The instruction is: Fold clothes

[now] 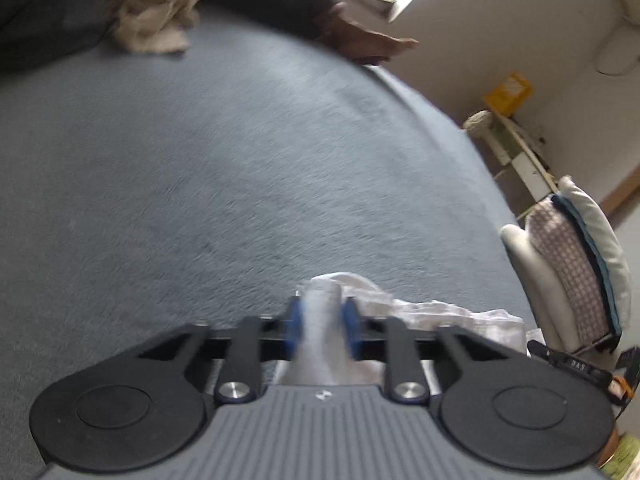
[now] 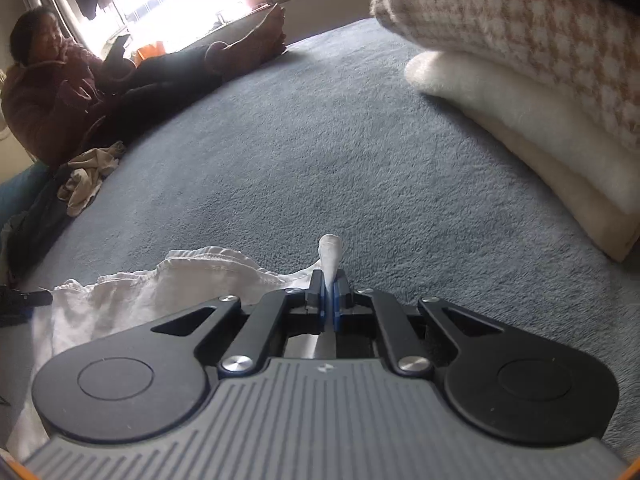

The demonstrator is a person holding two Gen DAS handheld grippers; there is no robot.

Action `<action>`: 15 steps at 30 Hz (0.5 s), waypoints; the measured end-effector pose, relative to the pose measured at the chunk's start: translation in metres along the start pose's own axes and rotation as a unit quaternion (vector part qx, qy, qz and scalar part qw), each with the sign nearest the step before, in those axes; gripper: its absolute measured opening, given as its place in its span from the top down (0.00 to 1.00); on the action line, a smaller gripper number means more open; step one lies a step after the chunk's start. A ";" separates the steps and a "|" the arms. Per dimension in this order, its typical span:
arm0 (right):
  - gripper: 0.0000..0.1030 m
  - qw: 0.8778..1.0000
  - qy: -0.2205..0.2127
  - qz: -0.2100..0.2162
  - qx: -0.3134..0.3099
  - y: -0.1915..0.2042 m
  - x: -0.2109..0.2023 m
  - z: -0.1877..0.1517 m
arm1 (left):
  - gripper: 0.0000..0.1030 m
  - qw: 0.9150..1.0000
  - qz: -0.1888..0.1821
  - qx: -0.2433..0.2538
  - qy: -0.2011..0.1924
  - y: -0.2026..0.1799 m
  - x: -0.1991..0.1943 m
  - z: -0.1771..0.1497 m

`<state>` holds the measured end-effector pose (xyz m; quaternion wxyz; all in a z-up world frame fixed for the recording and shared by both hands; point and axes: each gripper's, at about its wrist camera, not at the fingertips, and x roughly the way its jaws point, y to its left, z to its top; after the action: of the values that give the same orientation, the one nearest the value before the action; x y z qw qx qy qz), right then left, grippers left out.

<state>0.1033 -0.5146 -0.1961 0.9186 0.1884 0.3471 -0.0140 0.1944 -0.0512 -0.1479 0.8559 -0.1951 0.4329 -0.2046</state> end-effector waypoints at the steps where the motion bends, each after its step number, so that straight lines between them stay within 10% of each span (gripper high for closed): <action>1: 0.98 1.000 -0.006 -0.002 -0.002 0.001 -0.002 0.000 | 0.91 1.000 0.001 0.009 -0.010 -0.003 -0.003 -0.001; 8: 0.98 0.998 -0.062 0.001 -0.006 0.005 -0.022 0.002 | 0.96 0.998 0.004 -0.010 -0.069 0.002 -0.022 0.001; 15: 0.98 0.999 -0.027 -0.015 0.019 -0.005 0.001 0.001 | 0.95 0.998 0.032 -0.016 -0.046 0.015 -0.003 0.004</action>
<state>0.1042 -0.5197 -0.1979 0.9235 0.2003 0.3247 -0.0390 0.1991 -0.0366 -0.1510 0.8777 -0.2039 0.4025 -0.1614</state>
